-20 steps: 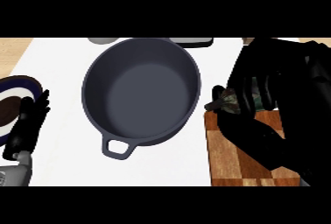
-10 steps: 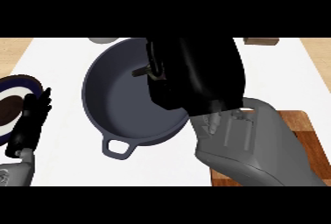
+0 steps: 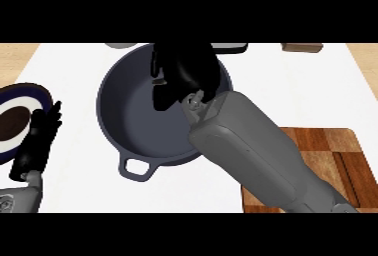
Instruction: Pick the eggplant from the cutting board and place it in the pot
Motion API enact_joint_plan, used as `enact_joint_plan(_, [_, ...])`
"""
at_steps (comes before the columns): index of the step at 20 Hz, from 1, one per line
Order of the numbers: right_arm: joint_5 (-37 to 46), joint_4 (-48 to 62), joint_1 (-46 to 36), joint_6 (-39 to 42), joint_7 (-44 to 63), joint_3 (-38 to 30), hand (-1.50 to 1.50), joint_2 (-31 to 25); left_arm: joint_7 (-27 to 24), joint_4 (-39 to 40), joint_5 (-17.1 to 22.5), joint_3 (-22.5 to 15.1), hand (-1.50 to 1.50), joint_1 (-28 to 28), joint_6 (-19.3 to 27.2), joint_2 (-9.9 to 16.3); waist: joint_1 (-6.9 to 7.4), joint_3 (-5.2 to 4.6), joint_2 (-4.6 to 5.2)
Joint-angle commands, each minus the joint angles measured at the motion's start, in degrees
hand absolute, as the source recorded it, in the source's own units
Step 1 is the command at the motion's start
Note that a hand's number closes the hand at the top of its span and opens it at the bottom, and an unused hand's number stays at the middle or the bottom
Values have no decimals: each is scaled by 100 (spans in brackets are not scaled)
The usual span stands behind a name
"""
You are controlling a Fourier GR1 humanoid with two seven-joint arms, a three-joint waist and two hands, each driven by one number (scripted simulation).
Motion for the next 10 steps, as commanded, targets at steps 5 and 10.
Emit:
enact_joint_plan(5, [-1059,855,227,-1696,-808,241,-150,41,-389,406,181,236,0,-66,-269,104,-18,1,11])
enact_joint_plan(10, [-1417,907,220,-3293,-1147,172,-150,41,67,36,-86,31,0,-263,-14,-38,48,8,7])
